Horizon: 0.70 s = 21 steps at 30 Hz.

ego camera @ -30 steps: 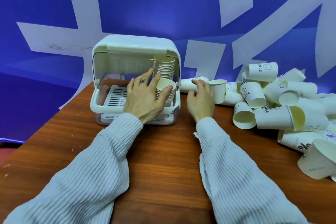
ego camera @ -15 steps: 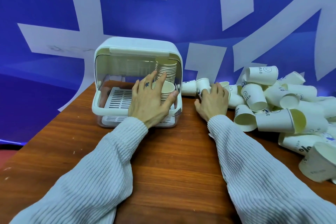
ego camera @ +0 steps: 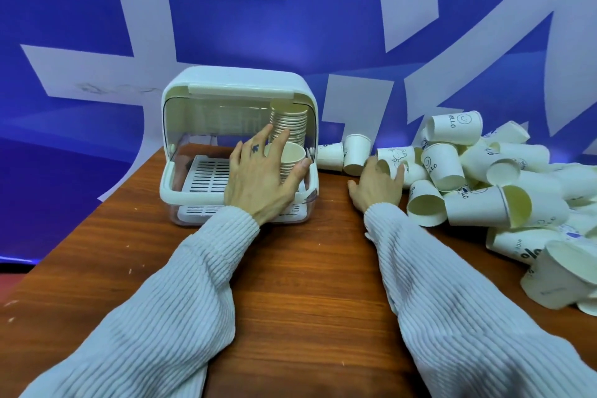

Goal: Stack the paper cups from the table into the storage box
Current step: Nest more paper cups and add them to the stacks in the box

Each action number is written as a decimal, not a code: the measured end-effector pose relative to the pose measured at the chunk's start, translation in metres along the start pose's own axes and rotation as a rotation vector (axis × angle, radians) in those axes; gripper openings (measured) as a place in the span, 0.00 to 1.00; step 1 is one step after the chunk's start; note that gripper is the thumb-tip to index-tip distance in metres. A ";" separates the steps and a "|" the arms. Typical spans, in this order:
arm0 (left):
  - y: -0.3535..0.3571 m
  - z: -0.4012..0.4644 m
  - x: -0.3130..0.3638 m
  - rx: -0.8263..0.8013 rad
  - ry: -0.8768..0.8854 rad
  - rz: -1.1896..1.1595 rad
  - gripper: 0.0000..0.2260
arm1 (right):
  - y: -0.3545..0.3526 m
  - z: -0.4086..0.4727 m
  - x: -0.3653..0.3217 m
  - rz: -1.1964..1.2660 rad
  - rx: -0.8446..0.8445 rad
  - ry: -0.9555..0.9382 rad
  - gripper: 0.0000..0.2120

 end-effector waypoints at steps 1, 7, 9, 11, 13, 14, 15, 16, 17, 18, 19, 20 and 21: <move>-0.001 0.000 0.000 0.004 -0.002 -0.006 0.31 | 0.002 -0.004 0.001 0.030 0.039 0.006 0.25; -0.001 0.000 0.000 0.015 0.015 0.000 0.31 | -0.005 -0.013 0.002 0.168 0.144 -0.056 0.14; -0.002 0.001 -0.001 0.032 0.012 -0.016 0.30 | -0.017 -0.019 0.004 0.264 0.236 -0.087 0.12; -0.004 0.001 -0.001 0.075 0.013 -0.039 0.29 | -0.035 -0.029 0.008 0.400 0.369 -0.091 0.11; -0.010 -0.002 0.005 0.170 0.059 -0.079 0.27 | -0.056 -0.042 0.014 0.569 0.504 -0.007 0.09; -0.015 -0.004 0.010 0.235 0.111 -0.107 0.26 | -0.067 -0.049 0.016 0.685 0.555 0.046 0.07; -0.019 -0.007 0.017 0.299 0.179 -0.133 0.26 | -0.078 -0.055 0.016 0.808 0.585 0.078 0.06; -0.022 -0.009 0.026 0.340 0.255 -0.158 0.27 | -0.087 -0.059 0.013 0.914 0.594 0.078 0.05; -0.024 -0.010 0.036 0.342 0.329 -0.183 0.28 | -0.097 -0.062 0.007 0.999 0.593 0.055 0.05; -0.023 -0.011 0.045 0.307 0.389 -0.207 0.31 | -0.107 -0.063 -0.001 1.090 0.572 0.021 0.05; -0.021 -0.012 0.054 0.249 0.421 -0.229 0.34 | -0.117 -0.064 -0.011 1.202 0.532 -0.019 0.05; -0.017 -0.013 0.061 0.181 0.429 -0.248 0.38 | -0.125 -0.065 -0.022 1.328 0.469 -0.066 0.05; -0.014 -0.014 0.065 0.115 0.420 -0.273 0.41 | -0.131 -0.066 -0.035 1.439 0.389 -0.115 0.05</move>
Point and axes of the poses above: each hand's wrist, its own z-axis towards the middle knuckle, its own y-axis out of the palm, x = y × z, the point moved 6 cm from there along z, towards the middle knuckle, and after that the axes turned 5 degrees about z, right-handed, at the moved point
